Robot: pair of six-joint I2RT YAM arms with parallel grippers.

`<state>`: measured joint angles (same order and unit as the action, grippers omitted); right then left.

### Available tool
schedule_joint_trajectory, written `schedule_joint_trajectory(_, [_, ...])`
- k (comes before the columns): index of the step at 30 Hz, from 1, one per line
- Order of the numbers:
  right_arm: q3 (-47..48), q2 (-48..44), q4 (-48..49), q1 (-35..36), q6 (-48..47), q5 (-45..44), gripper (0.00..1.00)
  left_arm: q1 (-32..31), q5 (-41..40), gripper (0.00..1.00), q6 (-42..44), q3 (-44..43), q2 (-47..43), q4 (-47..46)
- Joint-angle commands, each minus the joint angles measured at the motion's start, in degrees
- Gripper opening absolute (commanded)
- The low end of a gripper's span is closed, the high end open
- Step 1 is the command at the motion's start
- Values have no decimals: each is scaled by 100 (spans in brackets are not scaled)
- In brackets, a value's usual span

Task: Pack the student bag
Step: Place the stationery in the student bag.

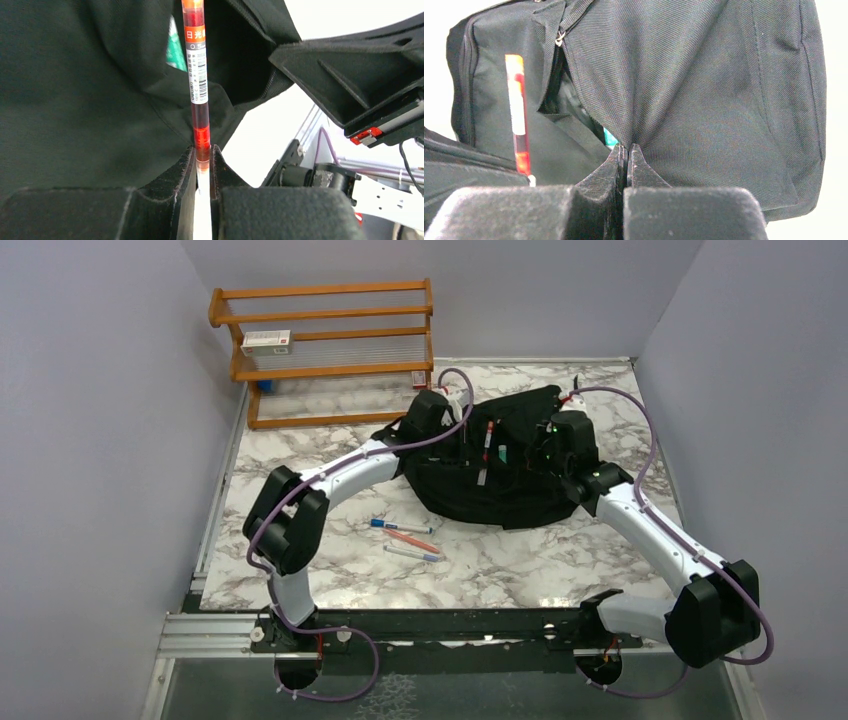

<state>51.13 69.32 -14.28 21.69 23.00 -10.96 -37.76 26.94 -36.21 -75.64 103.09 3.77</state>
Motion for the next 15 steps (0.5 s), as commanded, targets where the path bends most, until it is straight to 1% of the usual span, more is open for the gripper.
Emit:
schedule_joint_trajectory(1, [25,-143,-19,29,116,-130,1,-273,330,0,-298,-264,210,457])
schedule_joint_trajectory(9, [-2,-183,-38,28,169,-115,1,-386,442,0,-734,-435,558,575])
schedule_joint_trajectory(15, [-44,-160,-38,28,199,-49,1,-383,521,0,-754,-1036,947,669])
